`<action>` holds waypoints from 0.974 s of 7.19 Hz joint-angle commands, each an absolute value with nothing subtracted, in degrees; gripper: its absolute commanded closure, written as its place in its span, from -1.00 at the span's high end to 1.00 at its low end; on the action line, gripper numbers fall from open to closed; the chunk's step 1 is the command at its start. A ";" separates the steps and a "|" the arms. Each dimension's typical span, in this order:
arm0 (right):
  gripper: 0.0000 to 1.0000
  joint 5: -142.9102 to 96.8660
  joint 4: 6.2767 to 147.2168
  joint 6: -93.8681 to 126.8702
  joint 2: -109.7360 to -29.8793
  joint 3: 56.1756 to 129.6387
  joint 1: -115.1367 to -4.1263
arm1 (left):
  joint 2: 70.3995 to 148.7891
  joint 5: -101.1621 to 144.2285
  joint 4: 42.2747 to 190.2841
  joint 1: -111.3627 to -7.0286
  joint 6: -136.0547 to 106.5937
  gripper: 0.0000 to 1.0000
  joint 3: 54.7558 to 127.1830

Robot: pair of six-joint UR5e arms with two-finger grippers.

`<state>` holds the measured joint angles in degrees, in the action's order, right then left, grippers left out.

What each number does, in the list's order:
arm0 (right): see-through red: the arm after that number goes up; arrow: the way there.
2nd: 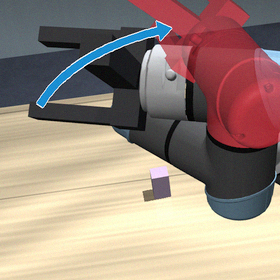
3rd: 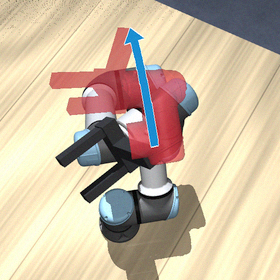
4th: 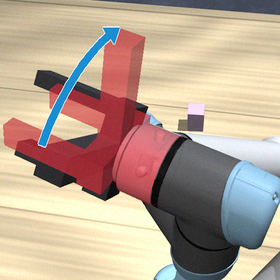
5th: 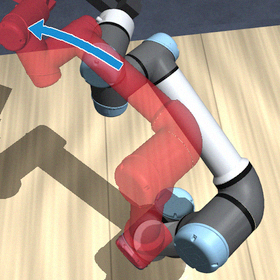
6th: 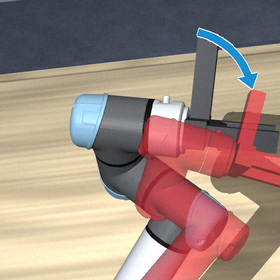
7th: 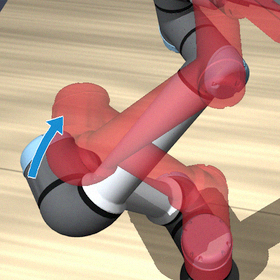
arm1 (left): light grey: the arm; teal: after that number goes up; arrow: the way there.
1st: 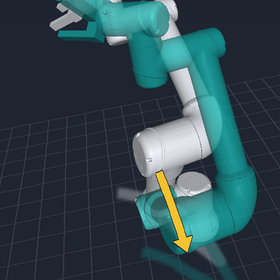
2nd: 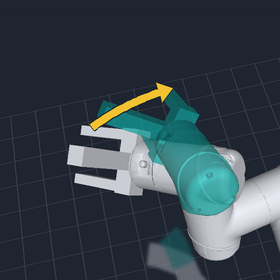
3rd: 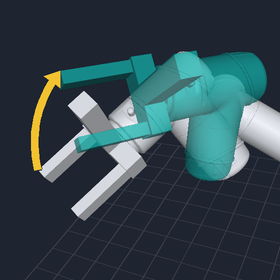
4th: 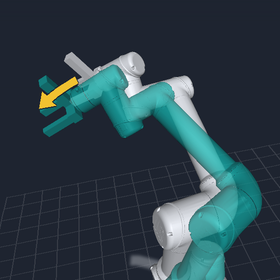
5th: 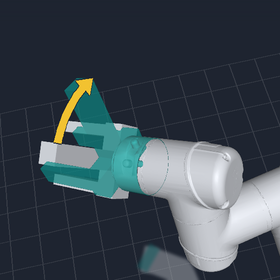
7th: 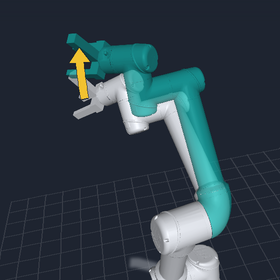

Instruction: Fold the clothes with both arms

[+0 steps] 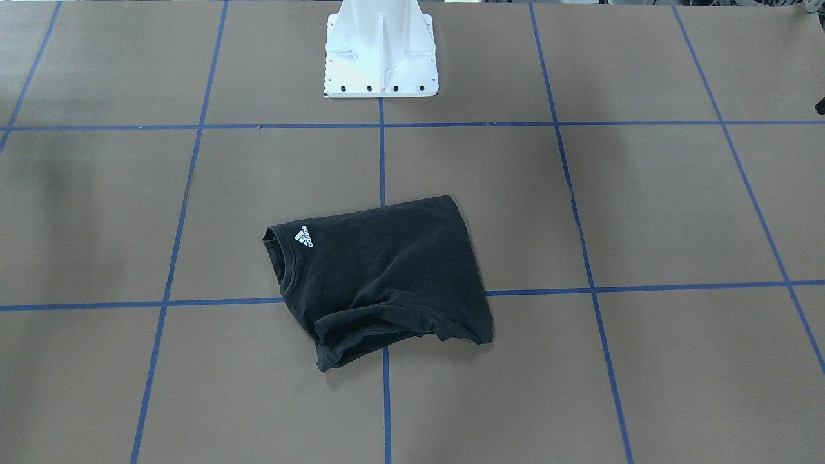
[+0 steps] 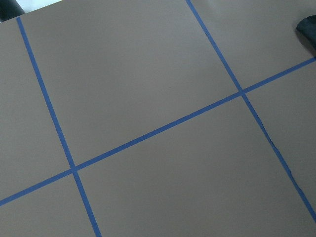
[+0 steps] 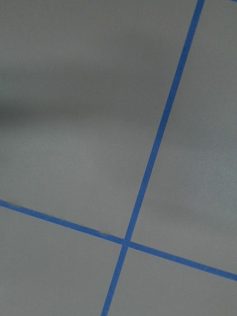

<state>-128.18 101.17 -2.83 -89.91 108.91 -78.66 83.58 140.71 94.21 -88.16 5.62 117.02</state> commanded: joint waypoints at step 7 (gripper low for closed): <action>1.00 -133.68 101.16 -2.72 -89.74 109.86 -78.40 | 83.67 140.71 94.22 -88.15 5.63 0.99 117.07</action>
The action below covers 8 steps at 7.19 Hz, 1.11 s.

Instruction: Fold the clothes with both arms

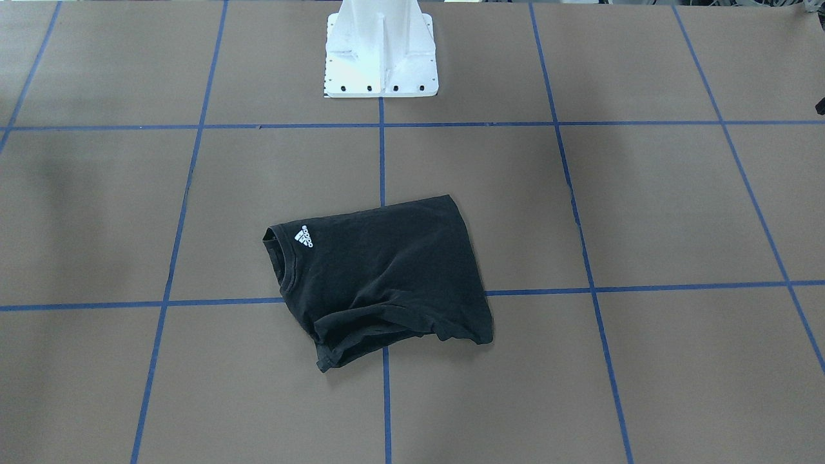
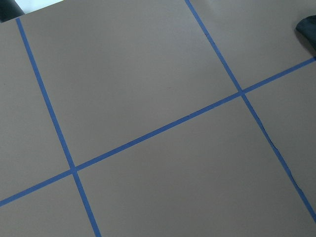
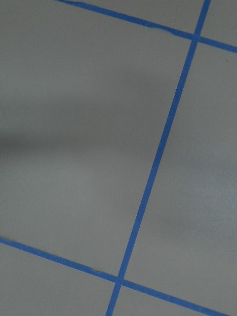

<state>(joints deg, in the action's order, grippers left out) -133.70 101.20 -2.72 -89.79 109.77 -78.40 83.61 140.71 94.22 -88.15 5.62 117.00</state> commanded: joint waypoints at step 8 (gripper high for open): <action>1.00 -132.72 101.16 -3.34 -89.82 109.95 -78.40 | 83.50 140.10 98.17 -88.07 5.71 0.99 117.51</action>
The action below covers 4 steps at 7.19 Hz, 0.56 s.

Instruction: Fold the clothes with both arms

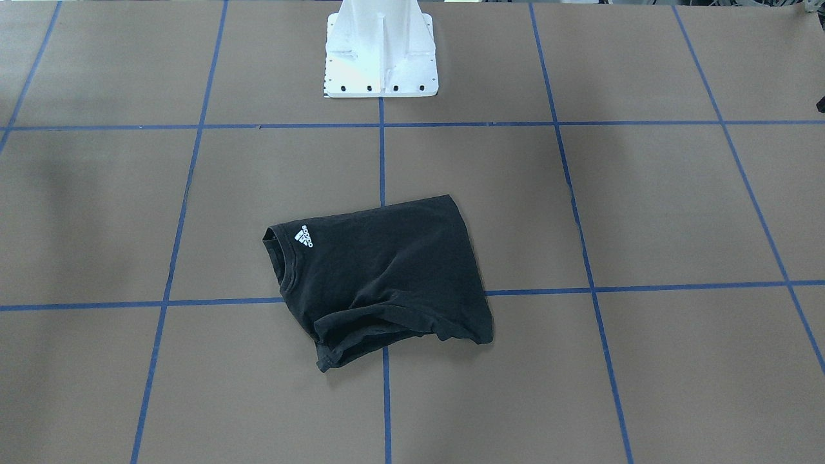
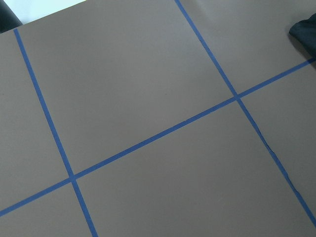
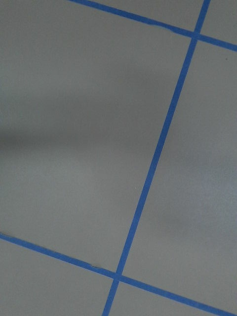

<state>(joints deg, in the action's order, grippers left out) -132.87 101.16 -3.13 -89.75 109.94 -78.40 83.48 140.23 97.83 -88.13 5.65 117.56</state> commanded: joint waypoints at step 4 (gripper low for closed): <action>1.00 -132.10 101.16 -3.34 -89.74 109.95 -78.40 | 83.50 140.10 98.26 -88.07 5.71 0.99 117.77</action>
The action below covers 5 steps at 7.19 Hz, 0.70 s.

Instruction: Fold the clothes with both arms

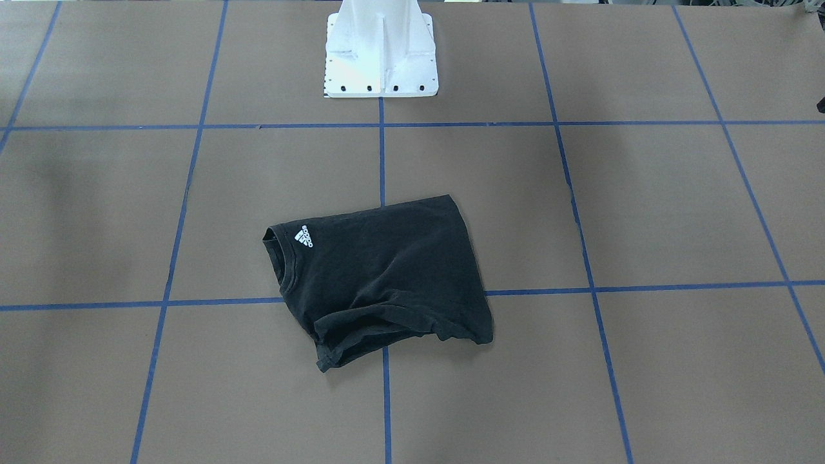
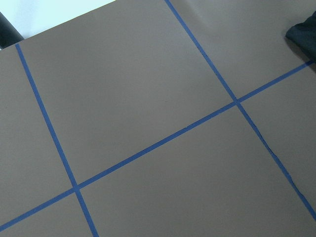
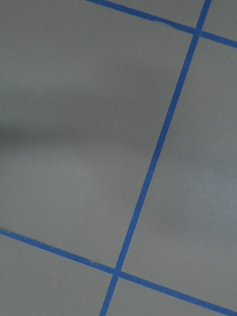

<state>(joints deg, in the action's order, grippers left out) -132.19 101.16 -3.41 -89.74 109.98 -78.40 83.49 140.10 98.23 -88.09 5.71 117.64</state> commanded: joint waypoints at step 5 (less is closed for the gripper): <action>1.00 -130.87 99.05 -3.34 -89.65 110.22 -78.31 | 83.50 140.19 98.26 -88.07 5.63 0.99 117.69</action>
<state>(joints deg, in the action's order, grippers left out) -130.83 99.43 -3.27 -89.65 110.23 -78.37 83.48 140.18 98.26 -88.07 5.63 117.70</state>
